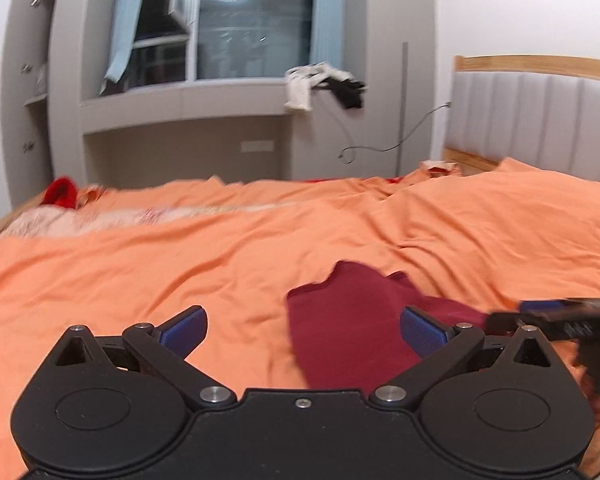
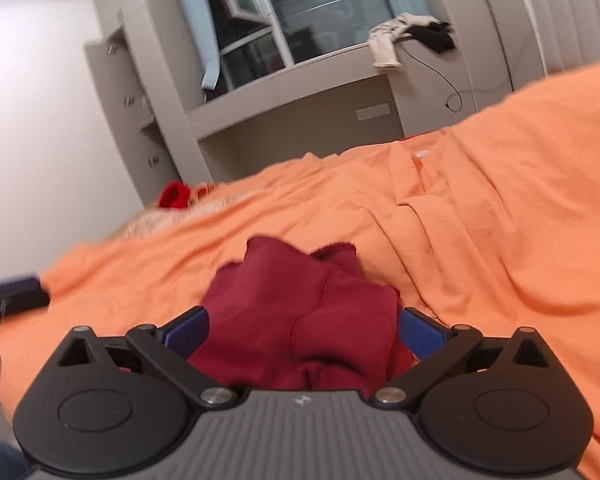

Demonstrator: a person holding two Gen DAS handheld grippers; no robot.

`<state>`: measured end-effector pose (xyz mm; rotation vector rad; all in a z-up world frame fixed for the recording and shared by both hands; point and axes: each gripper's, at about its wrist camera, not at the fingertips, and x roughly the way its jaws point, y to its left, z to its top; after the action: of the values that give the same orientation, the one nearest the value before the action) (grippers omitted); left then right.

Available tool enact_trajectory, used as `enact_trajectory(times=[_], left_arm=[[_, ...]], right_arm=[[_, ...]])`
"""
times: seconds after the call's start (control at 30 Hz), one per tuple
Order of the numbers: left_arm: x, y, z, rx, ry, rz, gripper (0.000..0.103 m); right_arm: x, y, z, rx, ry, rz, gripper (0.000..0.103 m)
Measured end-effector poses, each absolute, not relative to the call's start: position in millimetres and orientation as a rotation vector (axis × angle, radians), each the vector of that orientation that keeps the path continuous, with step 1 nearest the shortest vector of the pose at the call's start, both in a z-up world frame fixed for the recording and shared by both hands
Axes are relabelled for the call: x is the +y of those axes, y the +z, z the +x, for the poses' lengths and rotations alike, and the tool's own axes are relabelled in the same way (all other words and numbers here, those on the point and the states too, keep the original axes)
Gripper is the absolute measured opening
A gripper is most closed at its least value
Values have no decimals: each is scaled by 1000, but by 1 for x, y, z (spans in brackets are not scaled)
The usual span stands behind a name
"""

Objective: Fold small clothes

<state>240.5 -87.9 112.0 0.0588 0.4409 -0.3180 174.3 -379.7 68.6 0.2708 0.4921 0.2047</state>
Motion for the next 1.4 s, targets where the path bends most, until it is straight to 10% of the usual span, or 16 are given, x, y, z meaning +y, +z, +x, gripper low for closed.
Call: enact_trajectory(times=[0.43, 0.77, 1.13, 1.4], left_arm=[[-77, 30, 262, 573, -486, -21, 102], [-80, 15, 262, 553, -496, -10, 103], [-78, 13, 256, 536, -506, -1, 103], [-78, 7, 257, 539, -524, -15, 102]], right_arm=[[-341, 37, 140, 579, 125, -31, 103], [-422, 57, 156, 461, 144, 367, 101], [-419, 30, 229, 590, 120, 415, 14], [-414, 47, 231, 446, 74, 354, 6]])
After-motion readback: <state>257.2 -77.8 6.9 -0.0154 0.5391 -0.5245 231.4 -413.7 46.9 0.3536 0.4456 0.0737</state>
